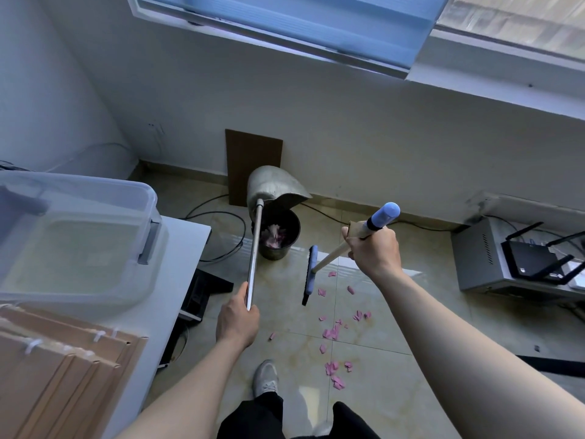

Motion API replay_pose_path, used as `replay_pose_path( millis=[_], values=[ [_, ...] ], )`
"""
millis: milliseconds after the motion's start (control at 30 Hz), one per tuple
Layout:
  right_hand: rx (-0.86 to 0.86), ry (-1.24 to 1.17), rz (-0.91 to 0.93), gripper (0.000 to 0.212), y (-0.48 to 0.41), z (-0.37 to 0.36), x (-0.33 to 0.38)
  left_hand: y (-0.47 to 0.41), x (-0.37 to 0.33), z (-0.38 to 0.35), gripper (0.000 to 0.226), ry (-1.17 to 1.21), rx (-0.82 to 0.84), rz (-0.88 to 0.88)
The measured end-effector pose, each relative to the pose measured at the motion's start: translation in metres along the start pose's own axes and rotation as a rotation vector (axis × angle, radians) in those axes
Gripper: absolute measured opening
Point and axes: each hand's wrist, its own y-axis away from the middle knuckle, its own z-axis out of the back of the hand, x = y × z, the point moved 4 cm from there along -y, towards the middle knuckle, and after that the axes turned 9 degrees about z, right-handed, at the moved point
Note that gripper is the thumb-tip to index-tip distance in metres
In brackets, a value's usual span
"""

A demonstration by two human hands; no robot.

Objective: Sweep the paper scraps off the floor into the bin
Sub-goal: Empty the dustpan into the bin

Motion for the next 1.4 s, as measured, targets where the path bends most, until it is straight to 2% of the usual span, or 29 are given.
replay_pose_path(
  millis=[400,600,967,1133,1233,1300,1400],
  values=[
    [-0.033,-0.047,0.02,0.04,0.009,0.007,-0.008,0.016,0.001,-0.002,0.057,-0.078,-0.025,-0.054],
    [-0.039,-0.012,0.03,0.045,0.013,0.011,-0.013,0.03,0.003,-0.01,0.056,-0.135,-0.037,-0.065],
    [-0.073,-0.043,0.012,0.043,0.015,0.024,-0.021,0.021,-0.003,-0.017,0.052,-0.103,-0.05,-0.039],
    [-0.038,-0.081,-0.013,0.036,0.017,0.021,-0.027,0.011,-0.001,-0.019,0.051,-0.006,-0.016,-0.001],
    [-0.022,-0.074,-0.019,0.036,0.018,0.021,-0.03,0.01,-0.006,-0.016,0.037,0.093,0.014,0.006],
    [-0.013,-0.072,-0.028,0.038,0.019,0.021,-0.032,0.009,-0.008,-0.014,0.023,0.2,0.08,0.026],
    [-0.005,-0.047,-0.028,0.041,0.022,0.025,-0.035,0.01,-0.009,-0.012,0.028,0.424,0.19,0.123]
  ],
)
